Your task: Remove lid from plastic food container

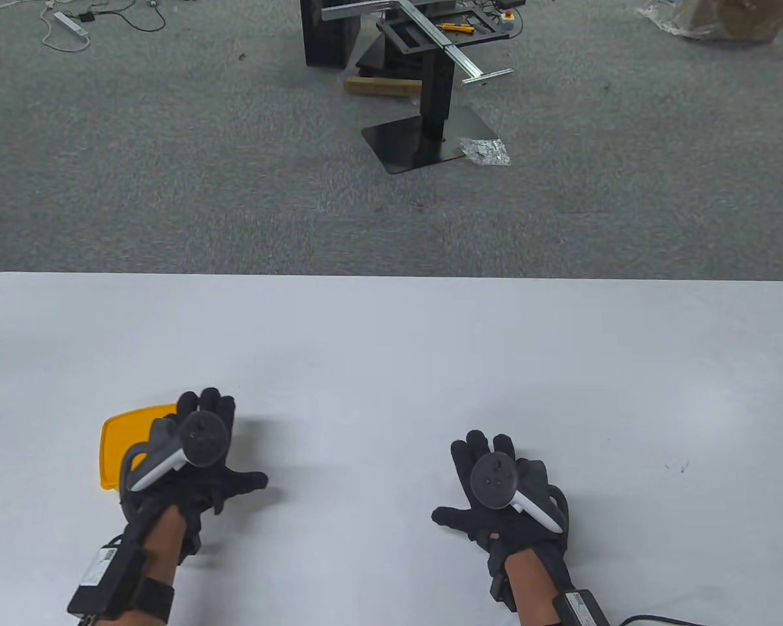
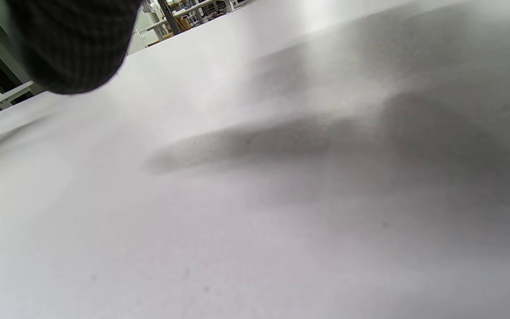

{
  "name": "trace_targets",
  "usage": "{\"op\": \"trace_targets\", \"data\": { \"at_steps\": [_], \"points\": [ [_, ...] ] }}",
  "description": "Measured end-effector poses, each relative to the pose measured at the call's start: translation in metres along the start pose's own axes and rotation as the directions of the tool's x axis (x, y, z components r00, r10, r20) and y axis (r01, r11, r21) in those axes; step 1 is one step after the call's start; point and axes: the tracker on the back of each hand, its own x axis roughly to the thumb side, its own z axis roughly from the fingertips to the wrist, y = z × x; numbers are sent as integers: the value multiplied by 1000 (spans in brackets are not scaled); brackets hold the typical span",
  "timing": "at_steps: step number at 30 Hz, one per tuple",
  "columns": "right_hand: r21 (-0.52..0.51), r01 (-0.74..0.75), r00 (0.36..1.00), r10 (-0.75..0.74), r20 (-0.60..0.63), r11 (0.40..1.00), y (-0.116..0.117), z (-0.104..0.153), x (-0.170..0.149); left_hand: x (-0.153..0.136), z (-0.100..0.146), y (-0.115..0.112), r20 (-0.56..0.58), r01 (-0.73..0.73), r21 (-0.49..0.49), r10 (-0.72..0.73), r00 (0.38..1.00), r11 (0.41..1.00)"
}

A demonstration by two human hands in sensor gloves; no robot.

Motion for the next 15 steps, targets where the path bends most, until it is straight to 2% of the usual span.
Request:
{"op": "trace_targets", "data": {
  "at_steps": [3,5,6,9,15],
  "points": [
    [-9,12,1000,-12,0,1000,-1,1,-1,-39,-5,11,-80,32,-75,-38,996,997],
    [-6,11,1000,-11,-1,1000,-2,1,-1,-55,-10,13,-79,16,-112,-25,997,994],
    [-5,14,1000,-14,0,1000,-2,1,-1,-62,-13,12,-114,-5,-143,-12,993,990],
    [0,14,1000,-14,-4,1000,-1,1,0,-75,-24,3,-149,-36,-260,-4,989,965],
    [12,13,1000,-13,1,1000,-1,-1,1,-86,-39,-5,-139,-74,-318,31,990,945]
  ]
}}
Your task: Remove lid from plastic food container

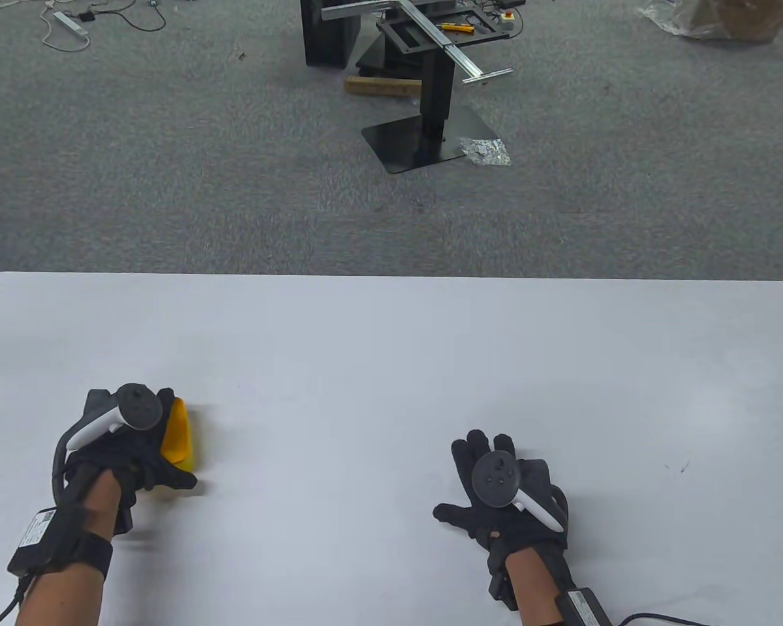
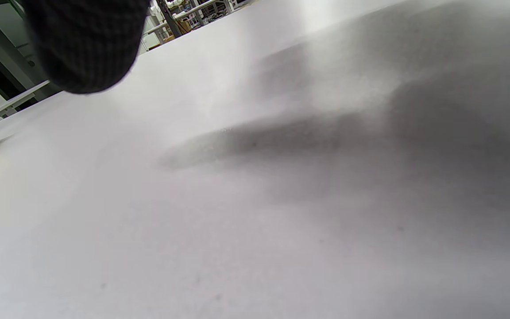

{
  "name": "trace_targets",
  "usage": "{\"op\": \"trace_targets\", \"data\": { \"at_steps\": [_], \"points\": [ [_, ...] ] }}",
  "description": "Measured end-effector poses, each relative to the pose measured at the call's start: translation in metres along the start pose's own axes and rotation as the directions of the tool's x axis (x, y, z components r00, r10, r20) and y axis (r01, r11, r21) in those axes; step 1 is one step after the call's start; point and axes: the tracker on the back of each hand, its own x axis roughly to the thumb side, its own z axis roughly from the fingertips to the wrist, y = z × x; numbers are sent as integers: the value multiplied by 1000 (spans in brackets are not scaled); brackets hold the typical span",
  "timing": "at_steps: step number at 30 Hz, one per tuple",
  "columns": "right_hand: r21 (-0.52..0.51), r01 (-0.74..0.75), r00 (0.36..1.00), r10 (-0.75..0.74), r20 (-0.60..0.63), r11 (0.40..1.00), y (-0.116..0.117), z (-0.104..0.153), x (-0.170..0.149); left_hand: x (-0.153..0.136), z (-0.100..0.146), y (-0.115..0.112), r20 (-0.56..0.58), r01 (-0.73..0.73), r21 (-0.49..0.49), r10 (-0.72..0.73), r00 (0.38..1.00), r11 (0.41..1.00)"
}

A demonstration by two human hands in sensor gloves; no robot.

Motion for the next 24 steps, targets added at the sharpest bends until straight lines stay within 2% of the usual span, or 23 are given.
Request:
{"op": "trace_targets", "data": {
  "at_steps": [3,6,11,15,18,21,24],
  "points": [
    [14,5,1000,-5,-3,1000,1,-3,0,0,-1,2,2,36,13,-36,999,999],
    [27,8,1000,-7,-15,1000,2,-5,-1,-4,-4,2,43,-19,48,17,999,999],
    [35,15,1000,-14,-26,999,3,-6,-3,-3,0,3,67,-20,131,11,998,991],
    [21,32,999,-31,-33,999,-1,-5,-5,5,6,5,68,-3,158,-8,998,987],
    [-6,63,998,-64,-21,998,-6,-3,-7,25,20,12,122,-20,193,-4,993,981],
    [-19,77,997,-78,-9,997,-9,-1,-7,65,43,23,189,10,238,-57,980,971],
    [-16,83,997,-82,9,996,-9,0,-6,114,63,24,294,-12,266,-69,953,964]
  ]
}}
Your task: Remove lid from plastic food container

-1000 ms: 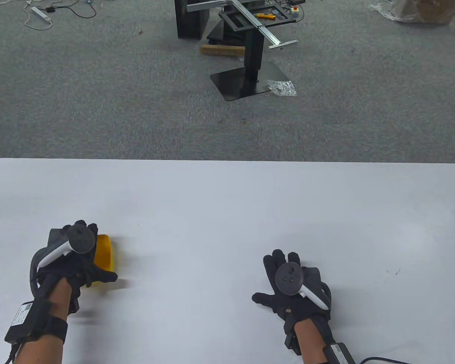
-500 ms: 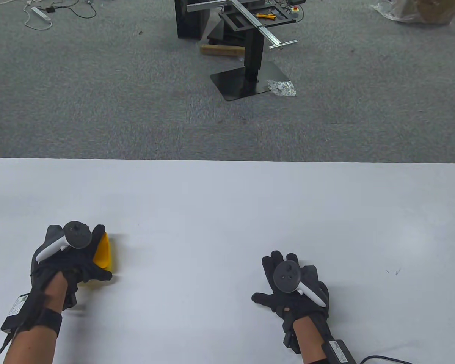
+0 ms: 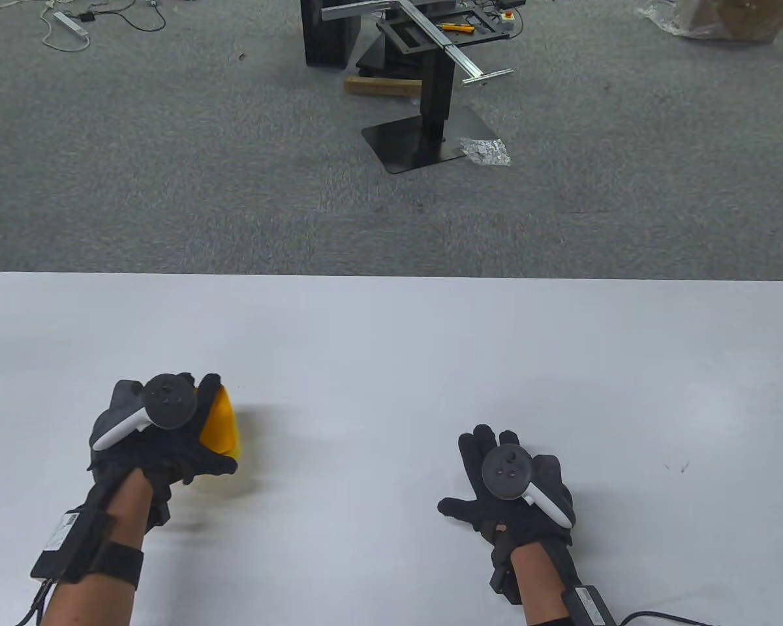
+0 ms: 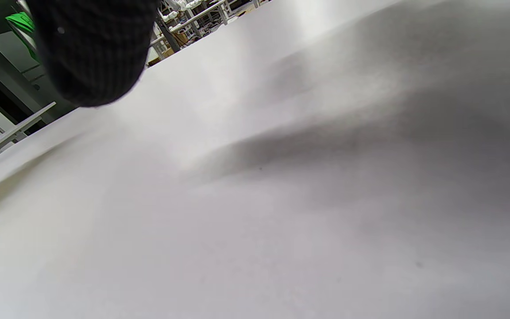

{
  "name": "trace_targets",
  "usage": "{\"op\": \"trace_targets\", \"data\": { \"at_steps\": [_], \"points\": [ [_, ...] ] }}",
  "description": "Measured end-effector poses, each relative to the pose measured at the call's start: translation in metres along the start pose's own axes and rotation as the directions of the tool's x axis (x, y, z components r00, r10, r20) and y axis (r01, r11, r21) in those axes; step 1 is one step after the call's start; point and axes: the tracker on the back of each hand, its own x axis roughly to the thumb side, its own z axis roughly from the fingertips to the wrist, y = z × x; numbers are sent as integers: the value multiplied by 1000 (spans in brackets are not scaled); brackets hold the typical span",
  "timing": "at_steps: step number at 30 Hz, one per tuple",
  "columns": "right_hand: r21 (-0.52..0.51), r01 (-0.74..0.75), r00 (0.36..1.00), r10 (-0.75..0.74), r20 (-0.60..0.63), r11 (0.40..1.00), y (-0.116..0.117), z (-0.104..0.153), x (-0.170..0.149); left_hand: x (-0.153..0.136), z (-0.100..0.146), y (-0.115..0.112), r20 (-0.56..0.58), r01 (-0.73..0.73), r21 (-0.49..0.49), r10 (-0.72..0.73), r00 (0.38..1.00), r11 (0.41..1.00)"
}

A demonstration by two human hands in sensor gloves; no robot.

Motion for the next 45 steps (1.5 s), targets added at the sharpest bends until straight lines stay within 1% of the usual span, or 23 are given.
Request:
{"op": "trace_targets", "data": {
  "at_steps": [3,5,7,9,11,13,15,18,20,21,23,24,26,29,30,32,33,36,37,39,40,43,45],
  "points": [
    [4,4,1000,-4,26,1000,0,2,2,59,-1,-10,111,-7,8,7,994,1000],
    [10,6,999,-7,47,1000,1,3,4,96,-4,-25,180,-29,3,28,983,1000],
    [25,10,997,-12,77,1000,2,4,6,133,-8,-46,240,-71,-34,77,968,997],
    [46,7,995,-12,101,999,3,5,8,154,-12,-61,297,-74,-40,83,951,996],
    [65,5,991,-14,133,998,5,6,11,167,-15,-72,328,-62,-53,76,941,997],
    [80,24,982,-38,184,996,5,8,16,171,-14,-75,342,-66,-76,88,936,995],
    [100,68,964,-91,250,993,6,10,24,174,-11,-77,381,-117,-98,146,913,988],
    [171,162,913,-213,349,972,12,11,43,182,-6,-82,428,-123,-134,169,888,983],
    [191,164,908,-223,353,968,14,12,46,182,-4,-82,427,-132,-157,187,885,979],
    [207,186,891,-254,377,960,14,11,45,180,-5,-81,443,-154,-157,209,872,976],
    [252,376,791,-451,413,892,16,11,43,178,-5,-84,447,-274,-227,350,823,935],
    [254,435,762,-503,407,864,15,11,43,177,-4,-83,454,-295,-218,364,813,930],
    [208,495,724,-533,437,844,11,11,41,176,-3,-81,473,-311,-196,368,800,930],
    [225,587,660,-621,424,778,-1,11,28,171,4,-81,519,-373,-172,406,752,912],
    [214,610,651,-637,414,763,-4,11,22,171,6,-82,531,-364,-153,387,754,919],
    [203,642,637,-662,394,739,-11,12,7,171,11,-84,555,-284,-59,268,788,957],
    [211,671,610,-691,388,711,-13,14,0,173,12,-85,552,-257,-27,229,802,966],
    [225,737,528,-750,398,638,-19,18,-11,183,10,-90,555,-270,-44,248,794,962],
    [230,750,511,-765,392,620,-21,19,-13,186,11,-92,565,-270,-26,237,790,963],
    [230,740,524,-756,393,632,-22,22,-17,188,11,-94,578,-286,31,217,786,958],
    [232,752,506,-766,397,617,-22,22,-18,190,12,-95,585,-289,21,223,780,957],
    [235,751,505,-766,397,617,-25,23,-20,194,15,-94,589,-275,27,207,781,961],
    [246,751,502,-772,390,613,-25,23,-22,196,16,-92,594,-289,-2,234,770,957]
  ]
}}
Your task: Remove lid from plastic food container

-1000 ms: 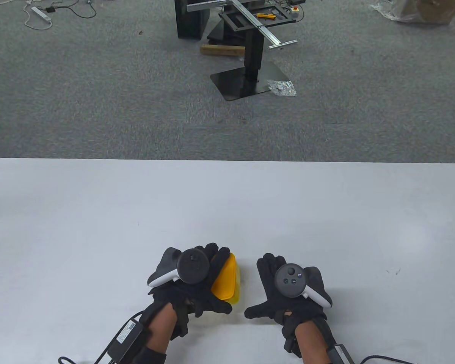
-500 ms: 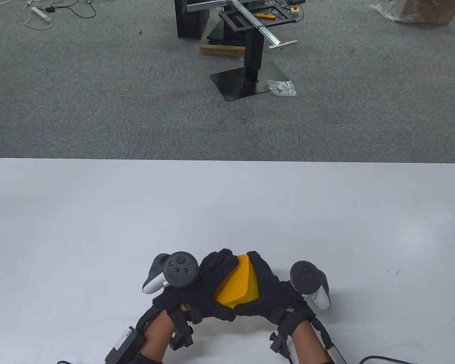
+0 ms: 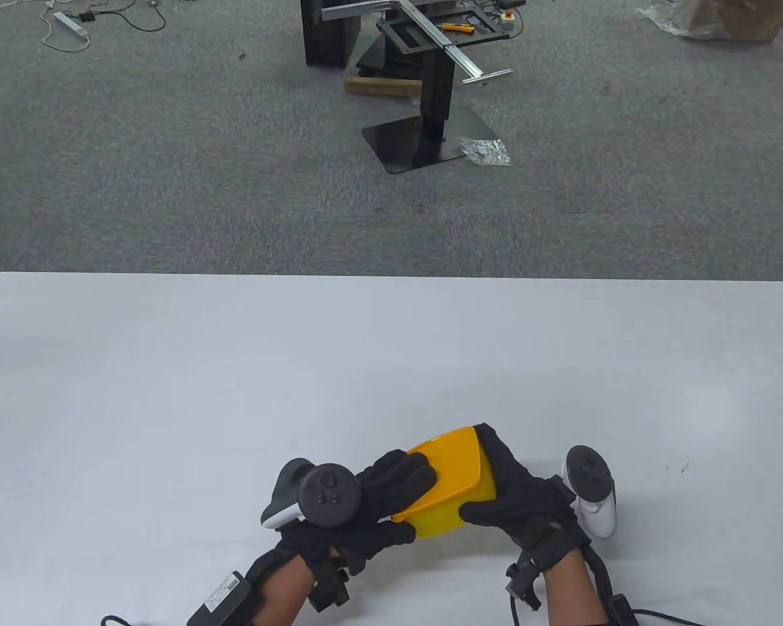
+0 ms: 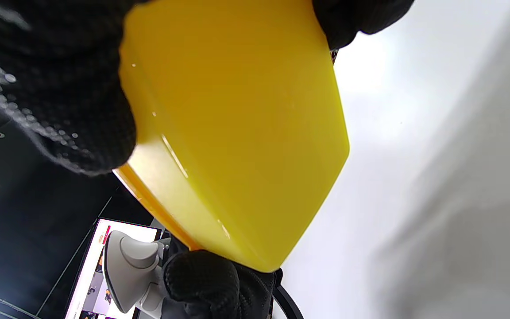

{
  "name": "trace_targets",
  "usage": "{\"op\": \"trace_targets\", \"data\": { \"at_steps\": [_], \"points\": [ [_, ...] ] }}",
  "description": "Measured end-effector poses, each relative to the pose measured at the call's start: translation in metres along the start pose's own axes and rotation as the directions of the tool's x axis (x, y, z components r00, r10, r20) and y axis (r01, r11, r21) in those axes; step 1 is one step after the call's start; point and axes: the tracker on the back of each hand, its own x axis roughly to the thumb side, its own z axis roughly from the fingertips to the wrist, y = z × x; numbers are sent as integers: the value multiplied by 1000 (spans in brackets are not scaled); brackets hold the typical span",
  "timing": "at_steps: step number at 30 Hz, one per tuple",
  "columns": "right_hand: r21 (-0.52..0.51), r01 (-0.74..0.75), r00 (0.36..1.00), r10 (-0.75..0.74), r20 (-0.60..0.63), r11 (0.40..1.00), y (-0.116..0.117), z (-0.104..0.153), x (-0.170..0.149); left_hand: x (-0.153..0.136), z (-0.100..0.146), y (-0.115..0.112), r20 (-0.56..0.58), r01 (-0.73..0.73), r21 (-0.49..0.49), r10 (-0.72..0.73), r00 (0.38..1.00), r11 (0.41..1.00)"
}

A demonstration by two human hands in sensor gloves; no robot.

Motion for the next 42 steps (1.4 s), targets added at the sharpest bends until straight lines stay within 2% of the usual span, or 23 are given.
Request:
{"op": "trace_targets", "data": {
  "at_steps": [3,4,6,9,12,13,15,16,18,20,22,24,26,28,30,31,32,33,39,42],
  "points": [
    [15,-6,1000,6,-12,1000,0,0,0,0,-1,2,2,-30,-38,30,1000,999],
    [24,-5,1000,5,-10,1000,-1,2,1,0,1,7,-5,-71,-53,70,998,996],
    [52,-29,999,30,-15,998,-1,2,4,-5,2,3,6,-185,-89,186,983,979],
    [50,-14,1000,15,-8,999,-2,2,4,-2,1,8,-3,-117,-117,117,993,986],
    [67,-48,999,48,-3,997,3,1,7,-18,6,22,-20,-322,-135,322,947,937],
    [79,-22,1000,20,18,997,5,-1,9,-29,12,31,10,-407,-89,410,912,909],
    [106,-111,994,110,9,988,12,-1,15,-54,27,51,21,-584,52,584,811,810],
    [97,-124,992,123,16,988,14,-3,15,-67,37,60,29,-613,111,614,789,782],
    [72,-111,994,110,18,991,15,-4,14,-98,61,74,3,-634,328,670,742,701],
    [25,-114,994,114,-3,993,11,-2,12,-143,101,85,-89,-570,597,753,652,564],
    [-40,-118,993,117,-19,992,3,1,10,-175,143,89,-179,-398,792,800,572,463],
    [-101,-122,992,117,-52,987,-5,6,9,-193,180,89,-268,-194,900,845,462,391],
    [-159,-118,992,110,-54,980,-15,10,6,-205,204,88,-319,-36,933,869,379,358],
    [-207,-90,995,81,-51,974,-21,12,5,-208,211,87,-399,58,914,859,320,402],
    [-234,-89,995,78,-58,968,-24,12,4,-207,214,89,-547,222,836,794,265,502],
    [-231,-95,995,83,-61,968,-25,12,4,-206,214,90,-628,305,772,741,236,557],
    [-228,-105,994,92,-66,968,-26,10,3,-206,213,90,-743,394,655,645,180,644],
    [-228,-116,992,103,-69,967,-26,9,4,-205,212,92,-804,436,576,576,148,691],
    [-216,-159,987,154,-40,963,-18,8,8,-202,205,92,-891,548,407,450,61,731],
    [-233,-185,983,183,-31,955,-14,7,10,-198,204,91,-894,569,393,444,55,722]
  ]
}}
